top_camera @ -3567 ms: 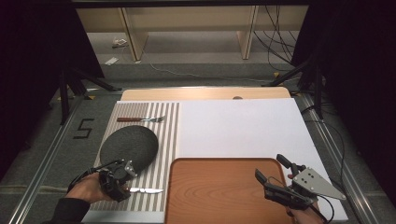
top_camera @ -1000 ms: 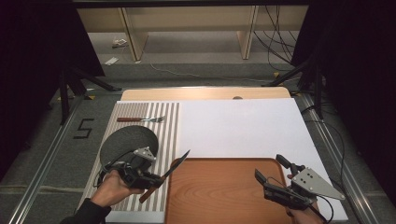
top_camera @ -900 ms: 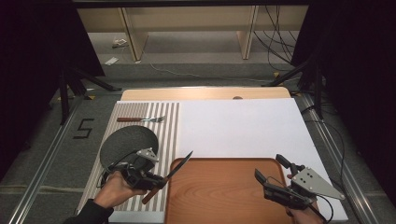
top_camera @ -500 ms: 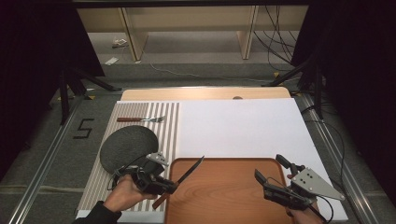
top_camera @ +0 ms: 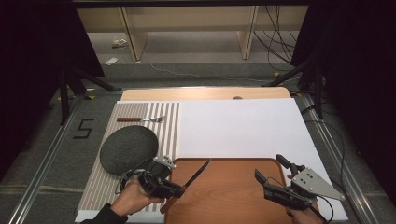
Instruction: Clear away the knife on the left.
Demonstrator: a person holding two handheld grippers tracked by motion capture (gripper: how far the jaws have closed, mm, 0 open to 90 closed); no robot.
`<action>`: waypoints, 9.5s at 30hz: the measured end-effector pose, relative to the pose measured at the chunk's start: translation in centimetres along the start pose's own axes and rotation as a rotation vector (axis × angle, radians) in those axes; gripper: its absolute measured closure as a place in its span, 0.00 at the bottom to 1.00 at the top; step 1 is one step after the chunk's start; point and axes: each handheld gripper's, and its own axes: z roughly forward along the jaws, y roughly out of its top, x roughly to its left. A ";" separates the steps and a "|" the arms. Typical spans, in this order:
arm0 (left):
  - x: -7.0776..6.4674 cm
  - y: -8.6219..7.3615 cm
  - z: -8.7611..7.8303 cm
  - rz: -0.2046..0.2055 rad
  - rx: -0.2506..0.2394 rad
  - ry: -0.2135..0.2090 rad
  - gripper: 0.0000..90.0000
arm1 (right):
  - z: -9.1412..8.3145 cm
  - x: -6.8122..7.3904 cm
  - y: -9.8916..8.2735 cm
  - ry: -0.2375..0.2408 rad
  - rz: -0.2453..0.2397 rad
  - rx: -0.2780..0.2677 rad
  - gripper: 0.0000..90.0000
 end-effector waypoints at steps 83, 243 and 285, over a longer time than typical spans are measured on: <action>-5.5 0.6 6.0 0.255 0.098 0.058 0.47 | 0.1 0.0 0.0 0.004 -0.013 0.001 0.20; -1.7 -0.7 -0.2 0.172 -0.433 0.115 0.17 | 0.1 0.2 0.0 0.010 -0.023 0.010 0.20; -1.6 -3.4 -2.3 0.176 -0.737 0.184 0.13 | 0.1 0.3 0.0 0.052 -0.017 0.007 0.17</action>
